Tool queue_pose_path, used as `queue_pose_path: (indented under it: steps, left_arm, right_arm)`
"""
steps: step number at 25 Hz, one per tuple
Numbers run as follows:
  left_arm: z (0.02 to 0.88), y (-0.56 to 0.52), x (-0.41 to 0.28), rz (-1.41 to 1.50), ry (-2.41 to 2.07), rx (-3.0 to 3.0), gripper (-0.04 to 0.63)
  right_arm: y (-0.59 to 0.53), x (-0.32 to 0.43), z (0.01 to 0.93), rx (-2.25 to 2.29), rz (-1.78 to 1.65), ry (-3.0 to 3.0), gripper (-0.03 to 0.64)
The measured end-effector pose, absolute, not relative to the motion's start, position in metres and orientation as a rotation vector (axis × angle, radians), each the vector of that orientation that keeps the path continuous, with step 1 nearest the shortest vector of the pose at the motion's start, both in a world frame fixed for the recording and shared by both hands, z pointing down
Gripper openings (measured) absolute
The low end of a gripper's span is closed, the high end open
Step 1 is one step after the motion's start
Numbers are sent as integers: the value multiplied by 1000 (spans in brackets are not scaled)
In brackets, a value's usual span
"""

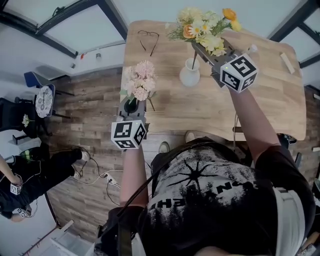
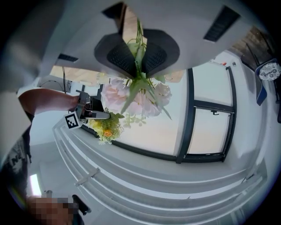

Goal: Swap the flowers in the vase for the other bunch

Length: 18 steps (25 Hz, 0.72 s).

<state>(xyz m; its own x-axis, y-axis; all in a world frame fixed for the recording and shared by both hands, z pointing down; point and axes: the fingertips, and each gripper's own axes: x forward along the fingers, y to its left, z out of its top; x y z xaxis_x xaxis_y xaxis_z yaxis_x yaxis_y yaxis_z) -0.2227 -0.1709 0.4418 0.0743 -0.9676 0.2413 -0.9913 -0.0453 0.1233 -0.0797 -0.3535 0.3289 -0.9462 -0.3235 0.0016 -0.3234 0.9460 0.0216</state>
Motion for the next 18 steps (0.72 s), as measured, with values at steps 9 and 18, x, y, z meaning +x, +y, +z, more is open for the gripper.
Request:
queue_pose_path:
  steps: [9, 18]
  left_arm:
    - [460, -178, -214, 157, -1936, 2084, 52]
    - [464, -192, -205, 176, -1905, 2098, 52]
  right_arm:
    - [-350, -82, 366, 491, -38, -3086, 92]
    - [-341, -81, 406, 458, -34, -3090, 94]
